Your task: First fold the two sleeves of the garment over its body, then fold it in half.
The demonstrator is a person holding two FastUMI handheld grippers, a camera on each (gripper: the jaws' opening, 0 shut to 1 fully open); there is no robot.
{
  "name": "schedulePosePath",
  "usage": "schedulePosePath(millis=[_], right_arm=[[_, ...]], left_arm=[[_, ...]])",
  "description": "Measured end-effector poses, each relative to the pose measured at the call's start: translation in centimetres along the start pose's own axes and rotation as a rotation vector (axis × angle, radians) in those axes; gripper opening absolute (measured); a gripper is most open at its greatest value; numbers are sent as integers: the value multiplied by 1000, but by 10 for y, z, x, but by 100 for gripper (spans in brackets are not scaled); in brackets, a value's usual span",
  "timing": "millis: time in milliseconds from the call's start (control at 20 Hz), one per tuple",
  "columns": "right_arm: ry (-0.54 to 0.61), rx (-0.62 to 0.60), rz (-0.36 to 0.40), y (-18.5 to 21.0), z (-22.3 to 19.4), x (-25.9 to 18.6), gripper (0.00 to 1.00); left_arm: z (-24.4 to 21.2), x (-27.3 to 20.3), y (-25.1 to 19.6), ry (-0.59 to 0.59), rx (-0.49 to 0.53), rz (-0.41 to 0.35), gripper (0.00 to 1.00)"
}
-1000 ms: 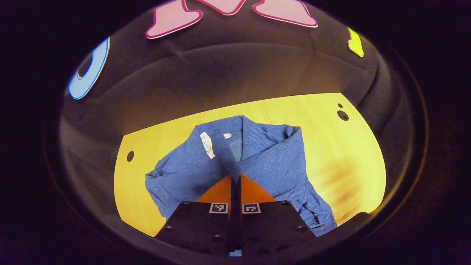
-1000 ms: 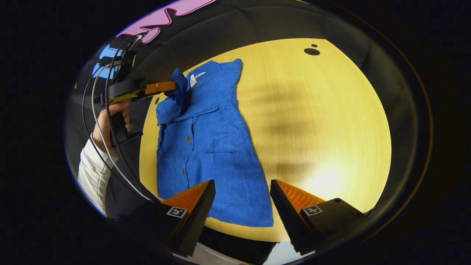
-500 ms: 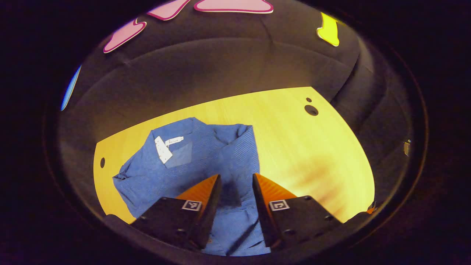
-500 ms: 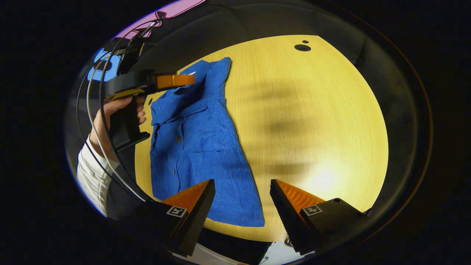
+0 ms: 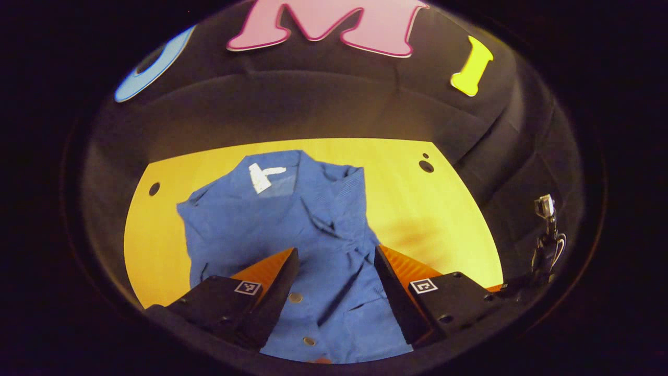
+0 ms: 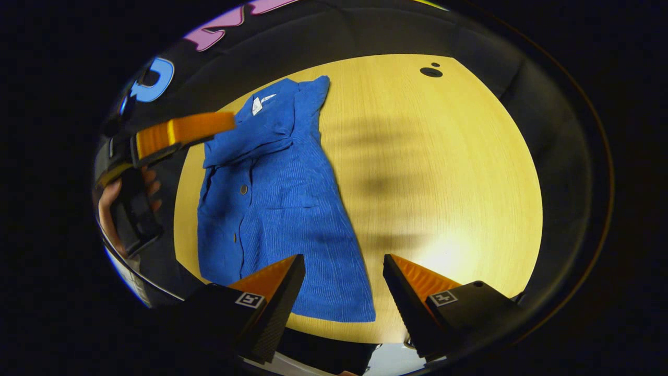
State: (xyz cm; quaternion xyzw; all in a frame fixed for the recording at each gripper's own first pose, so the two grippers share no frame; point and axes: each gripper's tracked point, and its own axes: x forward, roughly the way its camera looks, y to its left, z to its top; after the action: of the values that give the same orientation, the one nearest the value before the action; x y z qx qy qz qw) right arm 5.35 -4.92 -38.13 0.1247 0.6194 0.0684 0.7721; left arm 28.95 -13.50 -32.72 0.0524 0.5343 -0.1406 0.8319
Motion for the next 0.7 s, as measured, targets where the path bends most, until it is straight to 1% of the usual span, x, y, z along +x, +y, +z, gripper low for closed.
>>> schedulePosePath(millis=[50, 100, 200, 250, 300, 400, 450, 500, 600, 650, 700], right_arm=[[-4, -30, -30, 1, -5, 0, 98], [-8, -55, -49, 3, -10, 0, 98], [3, -70, -63, 11, -23, 4, 98], [20, -67, -64, 15, -31, 5, 99], [28, -62, -69, 18, -37, 7, 99], [57, -69, -98, 18, -50, 15, 99], [70, -73, -106, 20, -56, 19, 99], [85, -80, -110, 23, -62, 24, 99], [126, -96, -126, 25, -76, 31, 99], [137, -91, -133, 24, -80, 35, 99], [146, -84, -137, 26, -86, 36, 100]], left_arm=[[-28, -12, 23, 29, -28, 11, 86], [-56, -23, 49, 59, -51, 42, 86], [-118, -45, 103, 135, -90, 122, 86], [-150, -55, 124, 177, -121, 138, 86], [-178, -63, 141, 223, -163, 134, 83], [-229, -75, 174, 307, -247, 147, 83], [-248, -77, 187, 335, -282, 154, 83], [-261, -76, 192, 356, -312, 137, 84], [-280, -70, 187, 406, -355, 90, 83], [-288, -67, 190, 421, -346, 85, 83], [-292, -66, 193, 434, -323, 102, 85]])
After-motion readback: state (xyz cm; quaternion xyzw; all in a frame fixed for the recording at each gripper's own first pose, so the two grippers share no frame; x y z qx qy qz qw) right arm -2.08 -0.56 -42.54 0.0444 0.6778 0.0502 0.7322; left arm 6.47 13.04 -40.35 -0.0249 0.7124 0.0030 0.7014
